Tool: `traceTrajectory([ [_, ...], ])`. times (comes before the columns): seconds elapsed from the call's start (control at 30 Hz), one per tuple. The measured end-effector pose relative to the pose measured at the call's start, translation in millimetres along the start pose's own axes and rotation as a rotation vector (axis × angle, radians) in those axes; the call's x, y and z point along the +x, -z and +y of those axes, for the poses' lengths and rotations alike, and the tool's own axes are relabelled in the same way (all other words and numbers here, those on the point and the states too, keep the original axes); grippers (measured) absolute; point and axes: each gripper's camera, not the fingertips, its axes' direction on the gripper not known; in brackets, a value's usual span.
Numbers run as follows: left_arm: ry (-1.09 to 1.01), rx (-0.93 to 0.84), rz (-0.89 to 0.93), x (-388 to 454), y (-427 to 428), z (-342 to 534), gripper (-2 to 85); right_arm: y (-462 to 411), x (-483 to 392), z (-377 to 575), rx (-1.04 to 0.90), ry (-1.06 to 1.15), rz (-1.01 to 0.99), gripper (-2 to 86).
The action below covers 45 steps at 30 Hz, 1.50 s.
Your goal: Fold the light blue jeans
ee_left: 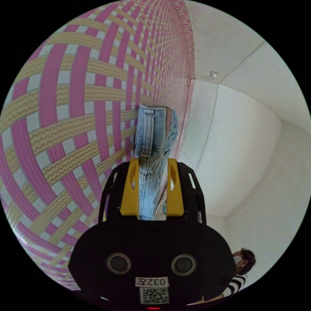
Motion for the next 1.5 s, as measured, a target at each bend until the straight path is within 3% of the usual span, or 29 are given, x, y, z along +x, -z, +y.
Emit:
traceTrajectory([
  [0.1,-0.004,-0.032,-0.027,6,-3,-3,9.1,-8,-7,-1,-0.023,0.022,0.080,8.9],
  [0.2,0.005,-0.031,-0.068,17,-5,-8,8.9,-9,-33,-3,0.017,0.076,0.172,2.0],
  [0.27,0.019,-0.047,-0.174,28,-7,-11,6.5,-17,-72,-7,-0.007,0.174,0.220,-0.3],
  [0.43,0.010,-0.050,-0.222,39,-8,-16,5.4,-14,-154,-3,0.037,0.436,0.186,-0.9],
  [0.5,0.018,-0.052,-0.194,34,-6,-17,6.0,-22,-130,-18,0.015,0.372,0.287,-1.0],
  [0.6,0.031,-0.044,-0.139,28,-3,-17,6.8,-35,-59,-33,-0.073,0.143,0.242,-0.9],
  [0.87,0.023,-0.057,-0.152,37,-3,-20,7.1,-41,-25,-24,-0.044,0.086,0.102,6.1],
  [1.1,0.026,-0.060,-0.146,42,-4,-22,7.2,-43,-46,-15,-0.005,0.048,0.315,6.4],
  [1.2,0.023,-0.059,-0.148,44,-5,-21,7.2,-40,-88,-12,0.100,0.272,0.416,6.1],
  [1.37,0.018,-0.055,-0.149,48,-8,-20,7.2,-117,-156,-56,-0.107,0.569,0.360,7.3],
  [1.5,0.019,-0.052,-0.151,50,-10,-20,7.2,-183,-173,-92,-0.221,0.645,0.417,7.7],
])
